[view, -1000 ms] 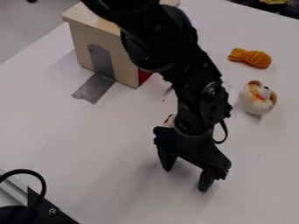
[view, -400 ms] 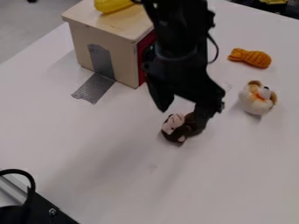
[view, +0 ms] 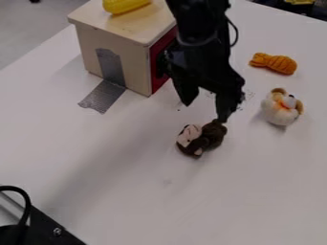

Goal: Take the maroon monkey and put if on the left of the table

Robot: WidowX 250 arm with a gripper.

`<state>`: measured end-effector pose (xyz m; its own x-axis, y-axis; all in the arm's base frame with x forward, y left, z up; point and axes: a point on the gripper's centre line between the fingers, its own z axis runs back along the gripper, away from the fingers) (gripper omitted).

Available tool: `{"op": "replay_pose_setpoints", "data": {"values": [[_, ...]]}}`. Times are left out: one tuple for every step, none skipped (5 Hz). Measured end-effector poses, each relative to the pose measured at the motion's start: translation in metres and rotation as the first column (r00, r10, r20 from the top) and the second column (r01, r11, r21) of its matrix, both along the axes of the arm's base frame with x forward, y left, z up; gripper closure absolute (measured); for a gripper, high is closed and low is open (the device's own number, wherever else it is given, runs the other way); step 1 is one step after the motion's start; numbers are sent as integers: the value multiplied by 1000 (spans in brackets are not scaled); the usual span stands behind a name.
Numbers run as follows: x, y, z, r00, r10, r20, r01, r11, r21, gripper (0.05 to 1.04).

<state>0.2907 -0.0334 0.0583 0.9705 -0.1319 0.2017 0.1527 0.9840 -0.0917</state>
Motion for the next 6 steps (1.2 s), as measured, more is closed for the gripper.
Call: {"op": "replay_pose_setpoints", "data": {"values": [[4, 1, -36, 995, -16, -100, 17, 1000, 6, 85], [8, -1, -57, 989, -29, -146, 27, 1000, -14, 85], [11, -4, -65, 985, -53, -161, 54, 999, 2, 119], [10, -1, -66, 987, -47, -154, 50, 999, 21, 404], [-9, 6, -61, 982, -28, -189, 34, 999, 30, 688], [-18, 31, -26, 985, 53, -165, -52, 999, 7, 889]]}}
